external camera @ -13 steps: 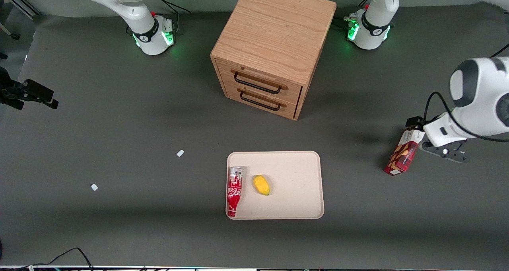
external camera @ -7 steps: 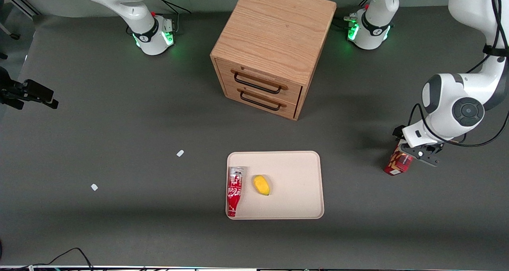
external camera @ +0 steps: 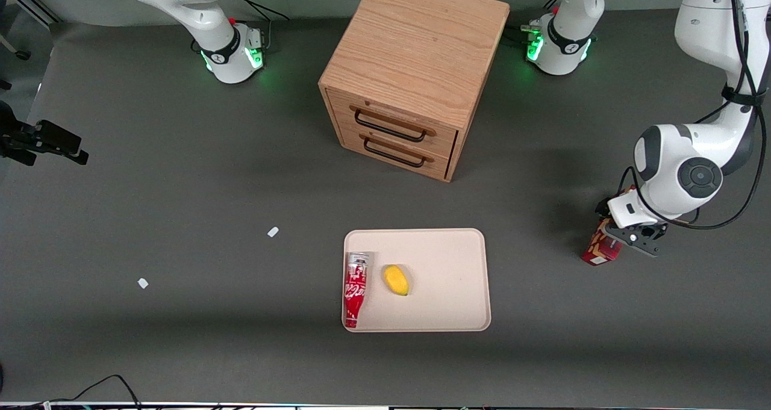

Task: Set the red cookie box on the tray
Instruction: 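Close the left gripper on the cookie box's end, then lift the cookie box and carry it over the cream tray, then lower the box onto the tray beside the soda can and release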

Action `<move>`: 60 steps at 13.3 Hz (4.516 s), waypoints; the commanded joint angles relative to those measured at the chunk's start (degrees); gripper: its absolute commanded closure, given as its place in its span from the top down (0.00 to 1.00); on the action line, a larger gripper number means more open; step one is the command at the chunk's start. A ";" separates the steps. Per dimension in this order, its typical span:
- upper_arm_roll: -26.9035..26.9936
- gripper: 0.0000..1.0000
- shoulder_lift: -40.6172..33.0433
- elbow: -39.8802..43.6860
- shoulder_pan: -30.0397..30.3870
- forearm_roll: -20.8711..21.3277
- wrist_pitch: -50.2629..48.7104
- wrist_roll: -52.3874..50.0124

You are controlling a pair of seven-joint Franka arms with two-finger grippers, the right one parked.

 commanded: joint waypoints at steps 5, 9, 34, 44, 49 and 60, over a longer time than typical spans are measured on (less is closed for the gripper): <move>0.37 0.00 -0.59 -0.14 -0.38 -0.43 -0.65 -0.13; 0.28 0.00 -1.37 0.38 -0.47 -0.52 -1.00 -0.04; -7.98 0.00 27.62 57.71 -21.03 -11.42 -28.90 -51.99; -7.90 1.00 30.18 53.65 -22.53 -4.31 -23.42 -52.69; -7.98 1.00 28.68 53.56 -22.53 -4.74 -22.97 -54.80; -7.99 1.00 -7.06 29.41 -8.30 -11.34 -33.75 -47.47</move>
